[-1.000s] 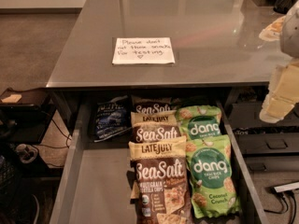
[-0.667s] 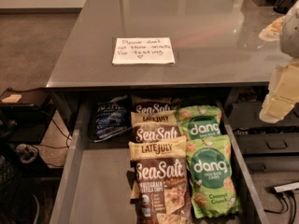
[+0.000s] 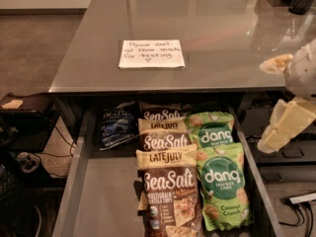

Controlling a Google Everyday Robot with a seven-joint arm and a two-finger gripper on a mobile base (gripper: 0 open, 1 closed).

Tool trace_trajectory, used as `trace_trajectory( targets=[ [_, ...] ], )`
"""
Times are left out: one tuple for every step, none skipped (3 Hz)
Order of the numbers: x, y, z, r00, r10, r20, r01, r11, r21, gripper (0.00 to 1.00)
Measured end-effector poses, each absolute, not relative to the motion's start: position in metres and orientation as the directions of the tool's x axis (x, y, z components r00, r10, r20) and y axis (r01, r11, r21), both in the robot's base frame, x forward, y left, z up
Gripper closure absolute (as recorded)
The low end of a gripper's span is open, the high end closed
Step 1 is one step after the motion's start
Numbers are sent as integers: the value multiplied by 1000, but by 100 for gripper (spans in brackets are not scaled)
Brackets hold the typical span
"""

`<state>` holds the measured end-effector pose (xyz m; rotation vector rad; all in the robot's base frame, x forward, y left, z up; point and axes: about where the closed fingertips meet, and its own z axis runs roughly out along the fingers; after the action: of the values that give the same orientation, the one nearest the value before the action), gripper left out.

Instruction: Pick green rice chip bag from top drawer and place on counter

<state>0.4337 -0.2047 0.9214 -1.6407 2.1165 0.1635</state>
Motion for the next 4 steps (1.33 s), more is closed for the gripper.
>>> trace_trajectory(
  targets=[
    [431, -197, 879, -166, -848, -503, -949, 277, -153, 0],
    [430, -189, 845, -140, -838, -527, -958, 250, -144, 0],
    [429, -181, 812, -117, -849, -515, -967, 215, -136, 0],
    [432, -173, 782, -109, -862, -496, -975, 191, -117, 0]
  ],
)
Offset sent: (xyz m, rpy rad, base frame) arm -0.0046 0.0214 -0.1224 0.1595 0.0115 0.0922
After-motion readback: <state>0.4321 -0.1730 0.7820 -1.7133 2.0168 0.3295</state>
